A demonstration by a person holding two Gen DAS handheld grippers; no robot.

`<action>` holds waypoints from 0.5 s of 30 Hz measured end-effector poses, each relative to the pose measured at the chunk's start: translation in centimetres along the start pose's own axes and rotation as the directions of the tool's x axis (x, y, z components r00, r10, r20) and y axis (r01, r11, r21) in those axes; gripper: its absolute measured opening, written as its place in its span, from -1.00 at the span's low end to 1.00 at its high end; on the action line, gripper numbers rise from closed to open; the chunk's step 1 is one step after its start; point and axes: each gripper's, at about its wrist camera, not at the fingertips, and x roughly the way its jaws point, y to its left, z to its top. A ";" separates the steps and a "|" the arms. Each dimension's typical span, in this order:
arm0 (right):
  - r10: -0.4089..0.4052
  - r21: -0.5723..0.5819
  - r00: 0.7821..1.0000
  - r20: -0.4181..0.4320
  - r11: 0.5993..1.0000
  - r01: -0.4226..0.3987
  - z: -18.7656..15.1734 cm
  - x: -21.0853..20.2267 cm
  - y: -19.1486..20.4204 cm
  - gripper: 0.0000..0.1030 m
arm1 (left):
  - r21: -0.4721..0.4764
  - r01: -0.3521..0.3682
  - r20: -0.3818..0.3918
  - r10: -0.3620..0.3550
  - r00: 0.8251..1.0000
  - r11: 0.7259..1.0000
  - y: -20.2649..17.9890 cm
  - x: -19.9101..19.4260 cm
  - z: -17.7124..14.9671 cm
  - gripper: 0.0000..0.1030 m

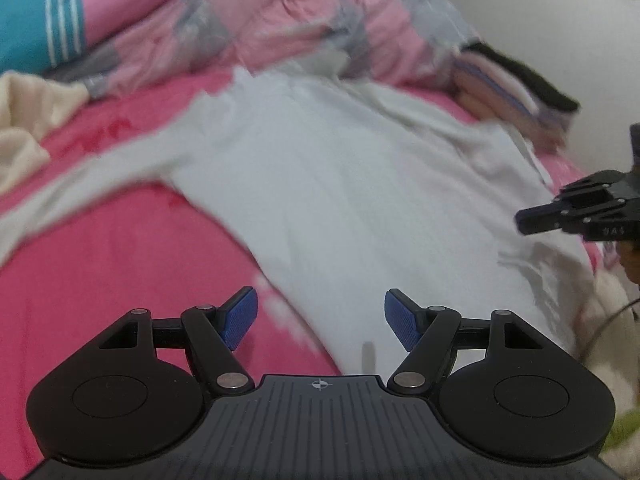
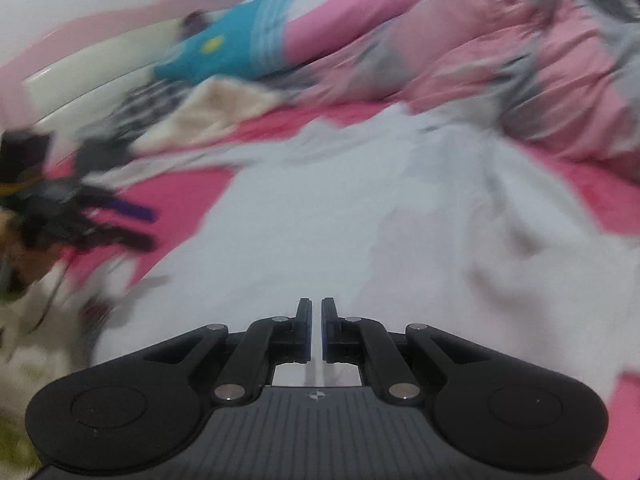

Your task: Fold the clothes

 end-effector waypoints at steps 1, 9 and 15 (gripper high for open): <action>-0.031 -0.002 0.999 -0.023 1.000 0.031 -0.8 0.2 0.0 -0.93 | 0.001 -0.006 -0.021 0.006 1.000 1.000 -0.4 0.2 -0.7 0.37; -0.066 0.061 0.992 0.112 0.996 0.059 -3.6 -5.1 0.7 -0.92 | 0.016 -0.082 -0.043 0.083 0.996 0.996 -1.8 -2.4 -2.4 0.37; -0.051 -0.071 0.997 0.049 0.996 0.055 -6.7 -3.4 3.7 -0.92 | 0.128 -0.030 -0.140 0.048 0.989 0.991 -6.2 -0.5 -4.8 0.37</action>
